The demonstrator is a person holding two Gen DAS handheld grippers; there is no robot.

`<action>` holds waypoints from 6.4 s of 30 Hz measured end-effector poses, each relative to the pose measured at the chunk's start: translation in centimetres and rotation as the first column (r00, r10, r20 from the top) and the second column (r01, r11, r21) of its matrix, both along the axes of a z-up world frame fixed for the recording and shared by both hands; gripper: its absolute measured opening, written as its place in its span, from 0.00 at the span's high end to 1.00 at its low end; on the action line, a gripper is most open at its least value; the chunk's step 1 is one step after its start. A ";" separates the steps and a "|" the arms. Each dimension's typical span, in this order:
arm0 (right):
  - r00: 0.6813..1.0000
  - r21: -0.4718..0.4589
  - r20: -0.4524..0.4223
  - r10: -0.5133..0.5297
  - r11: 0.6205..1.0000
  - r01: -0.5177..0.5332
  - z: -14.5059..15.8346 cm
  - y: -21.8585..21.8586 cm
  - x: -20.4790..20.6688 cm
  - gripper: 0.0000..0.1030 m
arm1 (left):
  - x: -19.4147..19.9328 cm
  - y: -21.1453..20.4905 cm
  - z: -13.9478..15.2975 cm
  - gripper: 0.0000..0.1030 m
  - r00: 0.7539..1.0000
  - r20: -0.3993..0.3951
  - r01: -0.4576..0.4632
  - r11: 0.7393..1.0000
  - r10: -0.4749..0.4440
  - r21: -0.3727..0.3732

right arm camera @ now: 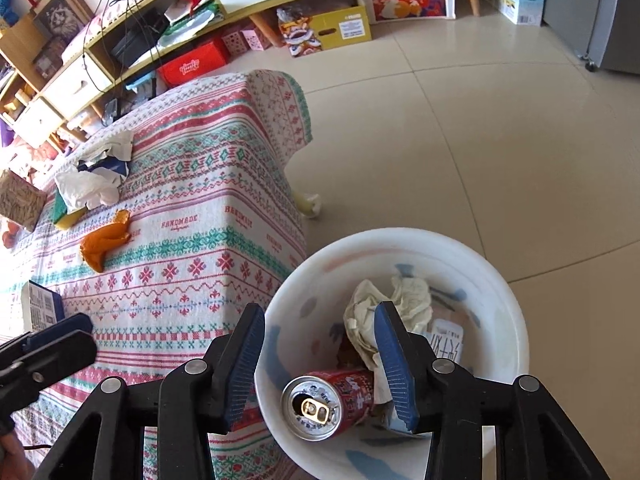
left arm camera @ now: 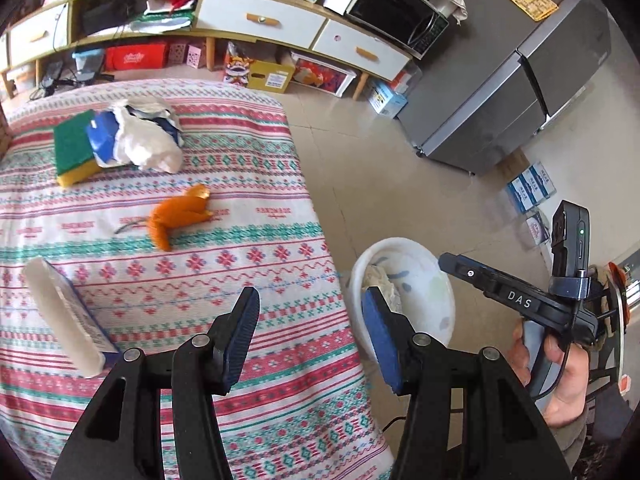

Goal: Collect trash
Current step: 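Grasp the blue-white carton strip with the left gripper while the right grasps the orange peel, then carry the carton strip and orange peel over the bin and release both, then grasp the white snack bag with the left gripper while the right grasps the white tissue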

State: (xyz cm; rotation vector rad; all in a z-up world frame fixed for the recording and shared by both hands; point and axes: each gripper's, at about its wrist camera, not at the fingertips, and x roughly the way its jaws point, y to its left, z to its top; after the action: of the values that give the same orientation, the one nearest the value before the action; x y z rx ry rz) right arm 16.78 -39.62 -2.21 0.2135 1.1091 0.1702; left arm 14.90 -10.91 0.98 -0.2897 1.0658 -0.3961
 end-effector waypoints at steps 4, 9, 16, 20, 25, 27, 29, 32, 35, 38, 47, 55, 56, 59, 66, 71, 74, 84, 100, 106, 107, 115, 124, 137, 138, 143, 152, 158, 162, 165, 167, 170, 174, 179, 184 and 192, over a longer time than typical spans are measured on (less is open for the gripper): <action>0.998 0.014 0.051 -0.026 1.000 0.025 1.2 -0.4 -0.3 0.51 | -0.2 4.5 1.1 0.37 0.997 -0.008 -0.072 0.997 0.073 0.025; 0.995 0.032 0.095 -0.041 0.999 0.038 2.4 -0.3 -0.7 0.43 | -0.3 10.5 0.5 0.29 0.974 -0.035 -0.221 0.975 0.222 0.032; 0.974 -0.040 0.150 0.168 0.986 -0.163 3.5 5.7 -1.9 0.40 | -0.3 12.6 -2.6 0.29 0.950 -0.107 -0.291 0.956 0.294 0.046; 0.954 -0.099 0.152 0.259 0.964 -0.246 3.0 9.2 -2.0 0.39 | 0.4 12.3 -4.2 0.29 0.944 -0.132 -0.297 0.952 0.304 0.072; 0.935 -0.146 0.136 0.327 0.940 -0.307 1.9 12.9 -1.3 0.39 | 1.0 12.1 -6.1 0.39 0.946 -0.133 -0.285 0.954 0.296 0.095; 0.922 -0.167 0.133 0.365 0.925 -0.342 1.5 14.5 -1.1 0.39 | 0.9 12.4 -6.0 0.61 0.949 -0.134 -0.274 0.958 0.284 0.089; 0.902 -0.196 0.131 0.412 0.902 -0.384 1.1 16.5 -0.8 0.39 | 0.7 13.1 -5.5 0.76 0.952 -0.112 -0.278 0.957 0.286 0.083; 0.859 -0.265 0.132 0.494 0.853 -0.449 0.2 19.4 -0.3 0.35 | 0.4 14.1 -4.9 0.82 0.951 -0.107 -0.284 0.957 0.288 0.052; 0.825 -0.299 0.125 0.550 0.814 -0.498 -1.0 21.8 0.4 0.34 | 0.2 14.8 -4.7 0.82 0.952 -0.109 -0.284 0.958 0.287 0.045; 0.803 -0.321 0.118 0.585 0.787 -0.526 -2.4 23.7 1.3 0.34 | -0.1 15.2 -4.5 0.82 0.953 -0.110 -0.283 0.959 0.284 0.025; 0.771 -0.366 0.176 0.612 0.768 -0.526 -4.3 27.5 3.2 0.28 | -0.2 16.2 -4.5 0.82 0.954 -0.096 -0.284 0.958 0.286 0.033; 0.762 -0.442 0.170 0.625 0.739 -0.508 -6.1 29.6 4.1 0.34 | -0.3 16.4 -4.3 0.82 0.954 -0.095 -0.283 0.959 0.283 0.015; 0.767 -0.439 0.160 0.622 0.740 -0.509 -6.3 29.6 4.2 0.41 | -0.3 16.4 -4.2 0.82 0.955 -0.092 -0.282 0.959 0.282 0.016; 0.777 -0.418 0.156 0.610 0.753 -0.508 -6.2 29.1 4.5 0.63 | -0.4 16.2 -4.0 0.82 0.957 -0.086 -0.278 0.961 0.278 0.015; 0.785 -0.360 0.171 0.596 0.779 -0.513 -4.5 28.1 4.1 0.70 | -0.7 16.1 -3.4 0.82 0.959 -0.071 -0.272 0.962 0.273 0.011; 0.795 -0.331 0.183 0.579 0.797 -0.504 -3.4 27.2 3.4 0.70 | -1.0 15.3 -2.6 0.82 0.963 -0.060 -0.262 0.965 0.262 0.006; 0.799 -0.323 0.191 0.571 0.805 -0.498 -2.8 26.5 3.0 0.70 | -1.1 14.6 -2.1 0.82 0.966 -0.045 -0.253 0.968 0.253 0.005; 0.837 -0.244 0.243 0.490 0.866 -0.436 0.3 21.9 2.0 0.70 | -1.3 12.0 -0.9 0.82 0.978 -0.011 -0.210 0.978 0.210 -0.012; 0.950 -0.041 0.272 0.154 0.988 -0.148 5.5 5.8 -0.9 0.70 | -1.4 3.3 -0.1 0.82 0.999 0.031 -0.010 0.996 0.013 -0.091; 0.978 0.002 0.203 0.052 0.999 -0.054 5.2 1.4 -1.4 0.70 | -1.5 -2.9 -0.3 0.82 0.997 0.029 0.079 0.991 -0.076 -0.106; 0.981 0.004 0.188 0.041 0.999 -0.043 4.9 1.0 -1.4 0.70 | -1.4 -4.0 -0.4 0.82 0.996 0.027 0.090 0.989 -0.088 -0.114; 0.991 0.058 0.116 -0.071 0.996 0.065 3.8 -3.4 -1.7 0.70 | 0.0 -12.4 -2.7 0.82 0.985 -0.036 0.158 0.970 -0.167 -0.186; 0.981 0.120 0.096 -0.170 0.980 0.158 3.6 -7.0 -2.4 0.70 | 1.0 -20.0 -7.5 0.82 0.965 -0.135 0.201 0.964 -0.225 -0.176; 0.971 0.150 0.097 -0.220 0.967 0.205 3.5 -8.9 -2.5 0.70 | 3.0 -24.3 -12.6 0.66 0.941 -0.259 0.161 0.962 -0.218 -0.222; 0.970 0.148 0.098 -0.223 0.967 0.207 3.5 -9.0 -2.5 0.70 | 3.0 -24.6 -12.8 0.63 0.938 -0.263 0.166 0.958 -0.227 -0.235; 0.972 0.136 0.095 -0.215 0.970 0.201 3.4 -8.6 -2.3 0.70 | 2.6 -24.5 -11.8 0.50 0.941 -0.231 0.191 0.950 -0.249 -0.246; 0.972 0.136 0.075 -0.223 0.968 0.212 2.8 -8.7 -2.0 0.70 | 2.0 -17.6 -7.9 0.48 0.966 -0.198 0.113 0.960 -0.167 -0.257; 0.989 0.115 0.010 -0.151 0.982 0.149 1.3 -6.6 -1.1 0.69 | 2.3 -11.0 -4.9 0.48 0.986 -0.154 0.015 0.968 -0.055 -0.251; 0.995 0.065 -0.020 -0.101 0.993 0.102 -0.1 -4.2 0.1 0.68 | 2.4 -6.8 -3.9 0.48 0.991 -0.131 -0.029 0.972 -0.001 -0.232; 0.997 0.047 -0.028 -0.067 0.997 0.068 -1.0 -2.6 1.1 0.66 | 2.2 -4.0 -3.6 0.48 0.991 -0.128 -0.057 0.973 0.029 -0.224; 0.997 0.008 -0.038 -0.072 0.997 0.072 -1.5 -2.1 1.6 0.61 | 2.0 -1.8 -3.1 0.48 0.991 -0.119 -0.079 0.975 0.055 -0.208; 0.992 -0.047 -0.036 -0.120 0.992 0.118 -1.6 -2.3 1.5 0.49 | 2.0 1.2 -2.5 0.48 0.990 -0.110 -0.112 0.974 0.092 -0.199; 0.995 -0.067 -0.003 -0.099 0.993 0.098 -0.6 -1.7 0.9 0.49 | 2.2 5.4 -1.5 0.47 0.984 -0.100 -0.166 0.968 0.149 -0.189; 0.998 -0.036 0.032 -0.063 0.997 0.064 1.2 -0.6 0.2 0.49 | 2.5 9.8 0.0 0.42 0.975 -0.069 -0.217 0.968 0.210 -0.123; 0.989 0.001 0.108 0.102 0.995 -0.103 3.8 2.9 -1.3 0.40 | 3.0 14.3 0.7 0.42 0.961 -0.061 -0.274 0.958 0.269 -0.081; 0.936 0.049 0.135 0.324 0.942 -0.333 4.6 10.6 -2.7 0.34 | 6.2 16.1 -0.5 0.41 0.960 -0.058 -0.276 0.961 0.275 -0.006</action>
State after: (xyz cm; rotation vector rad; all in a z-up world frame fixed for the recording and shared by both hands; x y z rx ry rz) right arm 14.09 -28.99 2.42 0.0770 1.0080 0.5168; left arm 21.12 5.18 0.47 -0.4582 1.0613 -0.1456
